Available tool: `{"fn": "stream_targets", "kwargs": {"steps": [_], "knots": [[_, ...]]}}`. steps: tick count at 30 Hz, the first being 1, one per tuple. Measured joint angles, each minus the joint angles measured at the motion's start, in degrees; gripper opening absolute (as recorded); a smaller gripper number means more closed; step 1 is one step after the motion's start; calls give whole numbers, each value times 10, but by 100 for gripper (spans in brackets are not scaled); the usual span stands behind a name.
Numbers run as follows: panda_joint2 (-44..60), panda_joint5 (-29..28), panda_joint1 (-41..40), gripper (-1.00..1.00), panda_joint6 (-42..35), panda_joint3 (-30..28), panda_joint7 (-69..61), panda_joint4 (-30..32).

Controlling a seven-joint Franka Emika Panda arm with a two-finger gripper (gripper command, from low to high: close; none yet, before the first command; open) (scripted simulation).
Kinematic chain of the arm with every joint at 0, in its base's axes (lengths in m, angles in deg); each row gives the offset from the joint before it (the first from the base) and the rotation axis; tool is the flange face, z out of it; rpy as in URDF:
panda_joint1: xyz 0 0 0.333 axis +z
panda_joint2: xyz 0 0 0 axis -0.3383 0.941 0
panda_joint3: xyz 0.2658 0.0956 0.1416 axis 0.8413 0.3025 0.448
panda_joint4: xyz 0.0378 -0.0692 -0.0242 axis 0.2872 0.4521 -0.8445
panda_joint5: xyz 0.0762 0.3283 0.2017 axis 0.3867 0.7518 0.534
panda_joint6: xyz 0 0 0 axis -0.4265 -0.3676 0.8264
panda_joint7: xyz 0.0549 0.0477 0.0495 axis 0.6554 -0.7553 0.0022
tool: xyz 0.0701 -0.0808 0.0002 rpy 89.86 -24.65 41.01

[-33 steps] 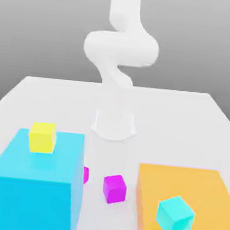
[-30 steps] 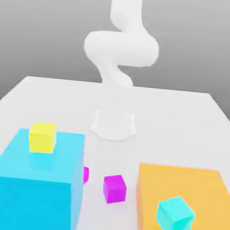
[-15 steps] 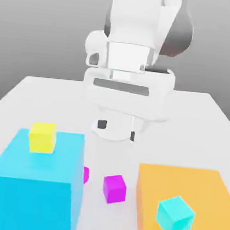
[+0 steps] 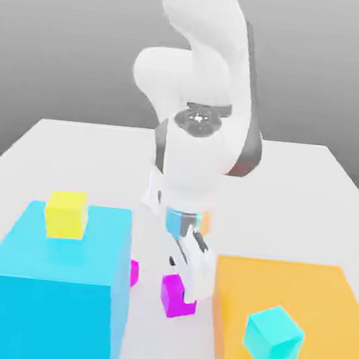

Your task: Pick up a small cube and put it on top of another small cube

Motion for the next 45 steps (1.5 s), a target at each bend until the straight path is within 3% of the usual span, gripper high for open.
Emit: {"fn": "stream_targets", "kwargs": {"steps": [1,2,9,14,18,26,36,40,44,45], "knots": [[19,-9,23,0,16,-25,7,-3],[31,-15,37,-100,26,-41,11,-5],[31,-14,38,-100,27,-41,10,-5],[-57,80,-5,-100,-43,26,-58,12],[-119,140,10,-100,-98,23,-116,19],[-155,107,13,-100,-216,14,-306,-117],[-229,105,-31,-100,-458,-52,-461,-283],[-264,130,-75,-100,-556,-97,-428,-302],[-248,126,-85,-100,-512,-96,-406,-266],[-240,126,-85,100,-492,-96,-406,-254]]}}
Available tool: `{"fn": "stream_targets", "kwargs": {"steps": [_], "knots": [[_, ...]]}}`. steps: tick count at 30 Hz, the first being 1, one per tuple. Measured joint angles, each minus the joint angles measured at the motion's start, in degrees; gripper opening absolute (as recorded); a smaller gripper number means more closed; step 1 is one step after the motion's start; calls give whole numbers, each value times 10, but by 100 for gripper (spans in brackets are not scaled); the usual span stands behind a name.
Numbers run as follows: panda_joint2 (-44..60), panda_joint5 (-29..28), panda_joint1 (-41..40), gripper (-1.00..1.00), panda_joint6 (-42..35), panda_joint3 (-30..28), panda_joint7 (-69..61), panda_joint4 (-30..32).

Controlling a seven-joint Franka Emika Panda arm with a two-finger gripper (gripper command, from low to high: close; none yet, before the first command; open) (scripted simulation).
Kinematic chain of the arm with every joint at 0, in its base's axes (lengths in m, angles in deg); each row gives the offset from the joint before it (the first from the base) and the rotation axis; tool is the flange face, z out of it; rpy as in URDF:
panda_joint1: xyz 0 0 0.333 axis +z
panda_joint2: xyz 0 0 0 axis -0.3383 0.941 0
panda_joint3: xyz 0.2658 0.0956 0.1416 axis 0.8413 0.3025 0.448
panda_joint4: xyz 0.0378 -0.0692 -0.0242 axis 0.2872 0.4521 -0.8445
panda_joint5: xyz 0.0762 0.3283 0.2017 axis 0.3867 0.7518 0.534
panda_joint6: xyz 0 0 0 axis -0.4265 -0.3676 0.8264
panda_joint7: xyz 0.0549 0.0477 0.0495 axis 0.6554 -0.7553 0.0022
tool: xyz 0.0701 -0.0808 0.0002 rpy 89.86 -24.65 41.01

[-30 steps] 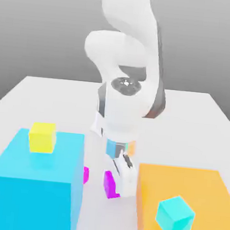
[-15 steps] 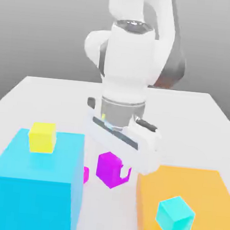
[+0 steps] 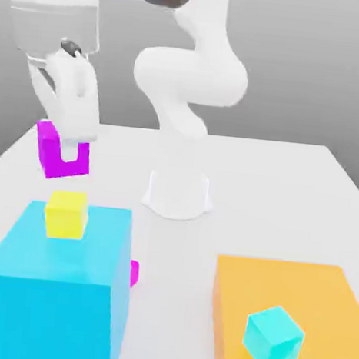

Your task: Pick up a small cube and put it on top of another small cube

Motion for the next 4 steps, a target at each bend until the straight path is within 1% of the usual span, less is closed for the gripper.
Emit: {"fn": "stream_targets", "kwargs": {"steps": [4], "knots": [[0,0,0,100,0,0,0,0]]}}
